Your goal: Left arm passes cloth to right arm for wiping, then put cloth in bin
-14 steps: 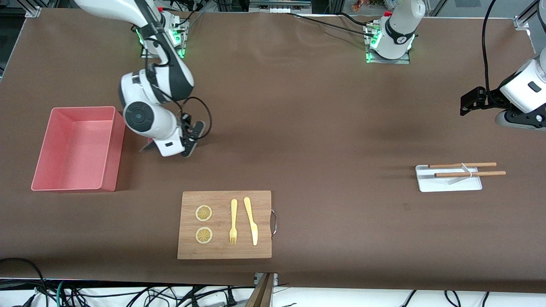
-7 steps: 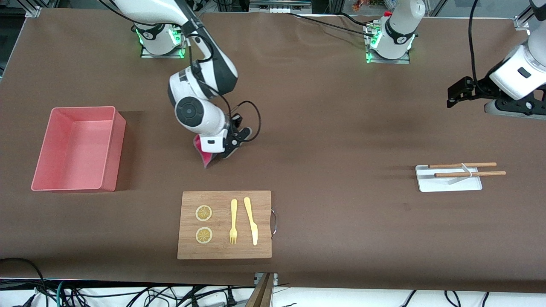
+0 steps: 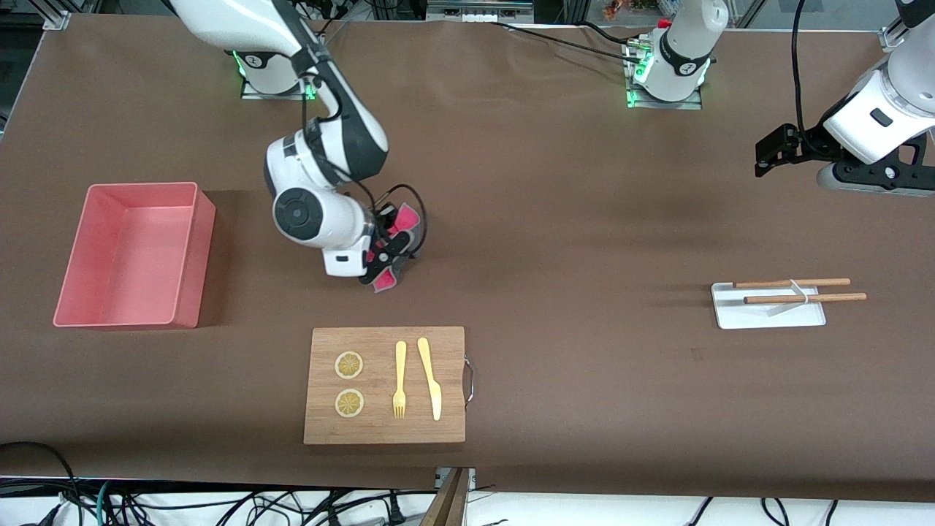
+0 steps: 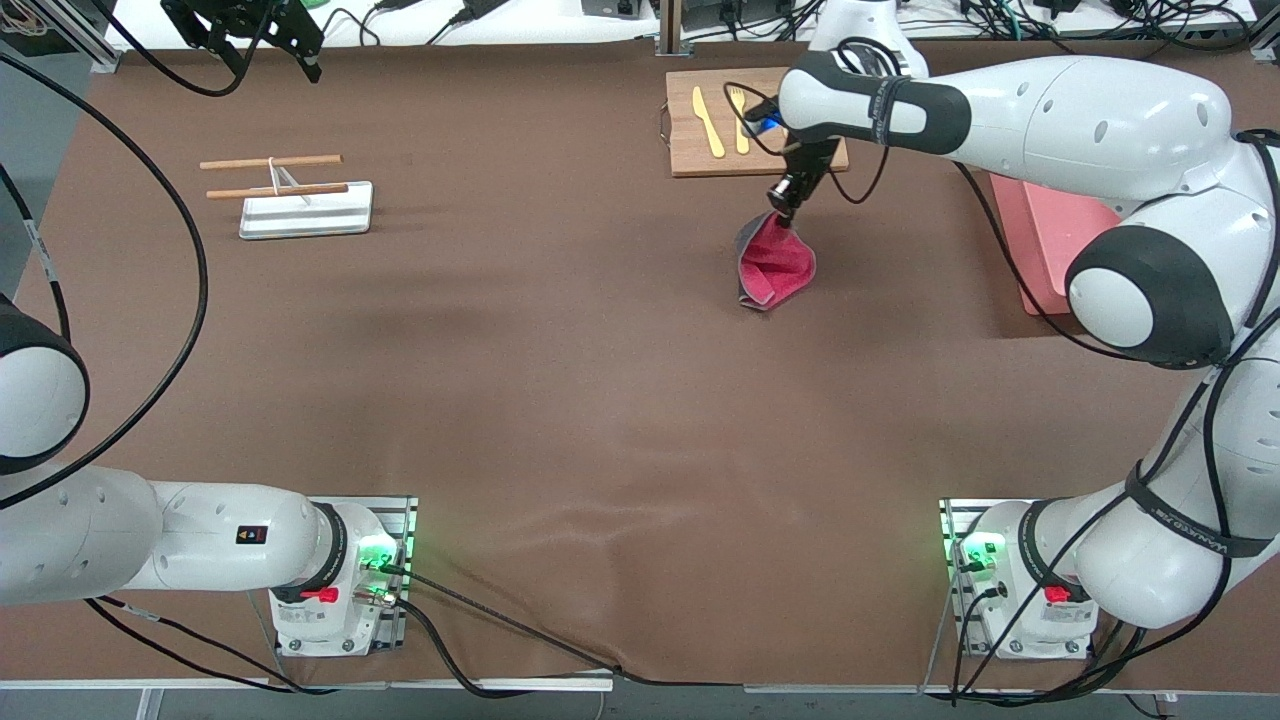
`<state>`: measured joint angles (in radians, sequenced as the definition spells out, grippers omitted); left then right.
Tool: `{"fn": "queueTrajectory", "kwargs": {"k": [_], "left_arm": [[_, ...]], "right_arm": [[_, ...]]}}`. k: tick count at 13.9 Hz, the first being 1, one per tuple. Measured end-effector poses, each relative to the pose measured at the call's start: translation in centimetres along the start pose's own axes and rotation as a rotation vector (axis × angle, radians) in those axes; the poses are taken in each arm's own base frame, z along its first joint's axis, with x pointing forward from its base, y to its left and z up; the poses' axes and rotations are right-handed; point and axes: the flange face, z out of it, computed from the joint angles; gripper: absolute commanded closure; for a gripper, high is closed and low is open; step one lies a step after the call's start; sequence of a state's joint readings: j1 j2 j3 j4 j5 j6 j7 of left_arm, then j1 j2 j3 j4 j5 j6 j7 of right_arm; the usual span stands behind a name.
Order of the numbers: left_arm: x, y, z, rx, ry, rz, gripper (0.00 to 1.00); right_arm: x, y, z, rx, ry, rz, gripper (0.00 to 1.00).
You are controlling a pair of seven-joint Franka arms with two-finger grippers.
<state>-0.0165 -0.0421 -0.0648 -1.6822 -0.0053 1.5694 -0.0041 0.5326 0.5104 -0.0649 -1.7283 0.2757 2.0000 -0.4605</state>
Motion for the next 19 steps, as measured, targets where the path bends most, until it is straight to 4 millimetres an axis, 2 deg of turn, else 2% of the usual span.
{"fn": "queueTrajectory", "kwargs": {"k": [5, 7, 9, 12, 15, 17, 19], "left_arm": [[0.0, 0.4, 0.0, 0.001, 0.0, 0.004, 0.0], [0.0, 0.5, 0.0, 0.001, 0.0, 0.004, 0.0], [0.0, 0.5, 0.0, 0.001, 0.0, 0.004, 0.0], [0.0, 0.5, 0.0, 0.001, 0.0, 0.004, 0.0], [0.0, 0.6, 0.0, 0.001, 0.0, 0.006, 0.0], [0.0, 0.7, 0.0, 0.001, 0.0, 0.007, 0.0], [0.0, 0.7, 0.0, 0.001, 0.0, 0.007, 0.0]], "right_arm": [[-3.2, 3.9, 5.5, -0.047, 0.01, -0.059, 1.0], [-5.6, 7.2, 6.5, -0.037, 0.005, -0.106, 1.0], [-8.5, 11.3, 6.8, -0.022, -0.001, -0.159, 1.0], [-12.4, 16.7, 6.1, -0.032, -0.013, -0.245, 1.0], [-16.1, 20.7, 4.6, -0.047, -0.051, -0.32, 1.0], [-18.0, 21.8, 2.9, -0.045, -0.083, -0.346, 1.0], [-18.7, 21.7, 0.0, -0.034, -0.116, -0.358, 1.0]]}}
